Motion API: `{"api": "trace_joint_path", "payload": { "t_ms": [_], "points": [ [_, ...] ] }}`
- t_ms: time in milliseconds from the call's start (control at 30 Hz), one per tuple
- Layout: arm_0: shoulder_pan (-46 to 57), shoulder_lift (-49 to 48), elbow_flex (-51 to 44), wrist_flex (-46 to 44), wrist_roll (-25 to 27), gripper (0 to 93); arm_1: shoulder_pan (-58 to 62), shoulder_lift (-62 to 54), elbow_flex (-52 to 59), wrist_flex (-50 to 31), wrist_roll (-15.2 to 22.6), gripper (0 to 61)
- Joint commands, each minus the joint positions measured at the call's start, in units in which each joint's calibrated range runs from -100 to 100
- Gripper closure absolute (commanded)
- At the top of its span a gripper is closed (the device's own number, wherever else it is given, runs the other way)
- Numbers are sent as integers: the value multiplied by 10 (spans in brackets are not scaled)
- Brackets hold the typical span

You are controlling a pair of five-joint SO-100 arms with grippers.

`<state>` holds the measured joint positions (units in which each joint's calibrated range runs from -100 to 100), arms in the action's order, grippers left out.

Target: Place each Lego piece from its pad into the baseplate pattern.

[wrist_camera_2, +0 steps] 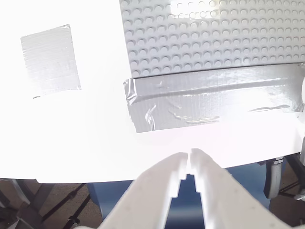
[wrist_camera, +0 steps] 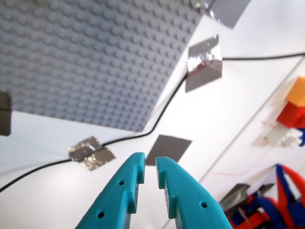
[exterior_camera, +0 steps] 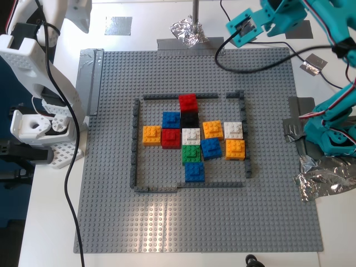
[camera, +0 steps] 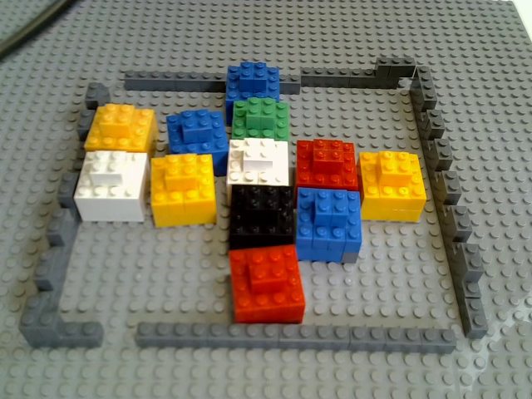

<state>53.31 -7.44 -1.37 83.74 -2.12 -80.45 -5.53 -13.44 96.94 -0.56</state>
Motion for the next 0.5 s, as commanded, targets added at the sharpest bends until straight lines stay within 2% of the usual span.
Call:
{"api": "trace_joint_path", "payload": {
  "t_ms": [0,467],
  "points": [
    [53,18,-62,0,7,893,-16,-12,-58,4,-9,612],
    [170,26,-84,-3,18,893,-45,-26,-54,12,-18,612]
  ]
}}
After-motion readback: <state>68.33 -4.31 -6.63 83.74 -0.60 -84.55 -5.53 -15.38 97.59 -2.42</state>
